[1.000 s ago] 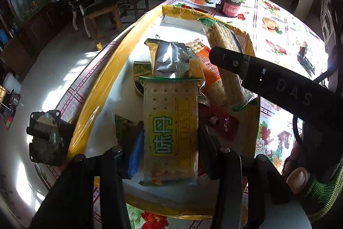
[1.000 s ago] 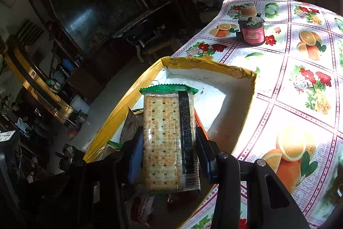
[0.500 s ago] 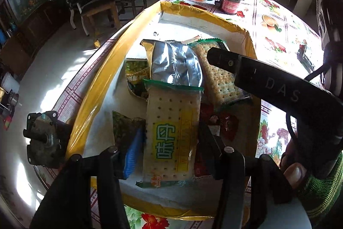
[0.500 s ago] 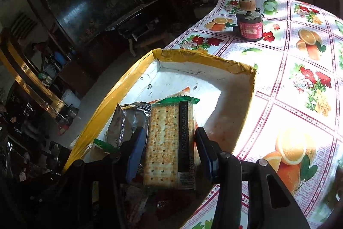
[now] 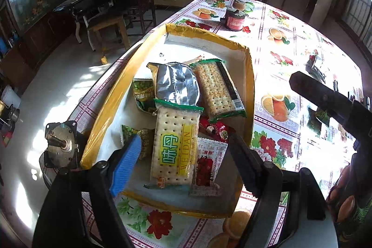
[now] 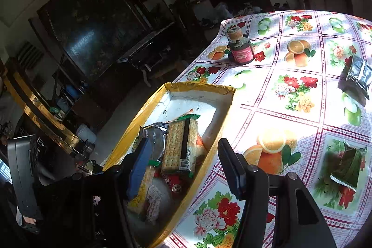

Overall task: Organize snacks
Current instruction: 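Move both tools from the tray back to the snack pile, then grasp the clear plastic snack bag with the left tool while the right tool grasps the green bag, then carry the clear bag and green bag over the yellow-rimmed tray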

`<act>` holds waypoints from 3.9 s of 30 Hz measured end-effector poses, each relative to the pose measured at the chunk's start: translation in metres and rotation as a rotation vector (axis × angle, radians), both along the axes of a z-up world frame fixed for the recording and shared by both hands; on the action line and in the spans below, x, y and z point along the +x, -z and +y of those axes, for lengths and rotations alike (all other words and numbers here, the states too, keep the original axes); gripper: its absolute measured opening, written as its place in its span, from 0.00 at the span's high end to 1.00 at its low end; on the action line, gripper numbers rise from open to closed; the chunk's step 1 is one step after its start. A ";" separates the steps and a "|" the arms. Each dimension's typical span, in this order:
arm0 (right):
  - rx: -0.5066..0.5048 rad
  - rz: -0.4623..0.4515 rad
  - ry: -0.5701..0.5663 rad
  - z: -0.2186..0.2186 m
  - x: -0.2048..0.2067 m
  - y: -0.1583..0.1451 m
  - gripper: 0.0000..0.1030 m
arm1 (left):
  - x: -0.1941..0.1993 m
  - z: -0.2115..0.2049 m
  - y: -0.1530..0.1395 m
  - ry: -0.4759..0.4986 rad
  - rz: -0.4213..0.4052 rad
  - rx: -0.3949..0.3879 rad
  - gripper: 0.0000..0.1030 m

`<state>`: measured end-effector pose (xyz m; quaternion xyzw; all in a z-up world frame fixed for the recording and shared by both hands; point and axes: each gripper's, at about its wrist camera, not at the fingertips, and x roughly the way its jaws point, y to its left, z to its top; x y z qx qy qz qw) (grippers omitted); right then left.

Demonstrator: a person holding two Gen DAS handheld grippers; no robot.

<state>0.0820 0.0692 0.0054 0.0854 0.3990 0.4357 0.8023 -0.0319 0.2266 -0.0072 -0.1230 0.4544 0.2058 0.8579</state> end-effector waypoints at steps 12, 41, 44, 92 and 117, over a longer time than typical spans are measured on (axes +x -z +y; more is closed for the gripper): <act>0.008 0.012 0.170 -0.110 -0.018 0.005 0.38 | -0.001 -0.060 -0.012 0.120 -0.015 0.009 0.21; -0.253 -0.042 0.482 -0.277 -0.087 0.035 0.29 | 0.003 -0.156 0.037 0.380 0.117 -0.003 0.16; -0.347 -0.065 0.470 -0.274 -0.089 0.042 0.28 | 0.006 -0.159 0.043 0.387 0.129 0.002 0.15; -0.258 -0.055 0.159 -0.178 -0.085 0.032 0.55 | -0.002 -0.147 0.018 0.280 0.057 0.124 0.61; -0.260 -0.052 0.039 -0.115 -0.082 0.028 0.55 | -0.012 -0.090 0.012 0.168 0.022 0.086 0.61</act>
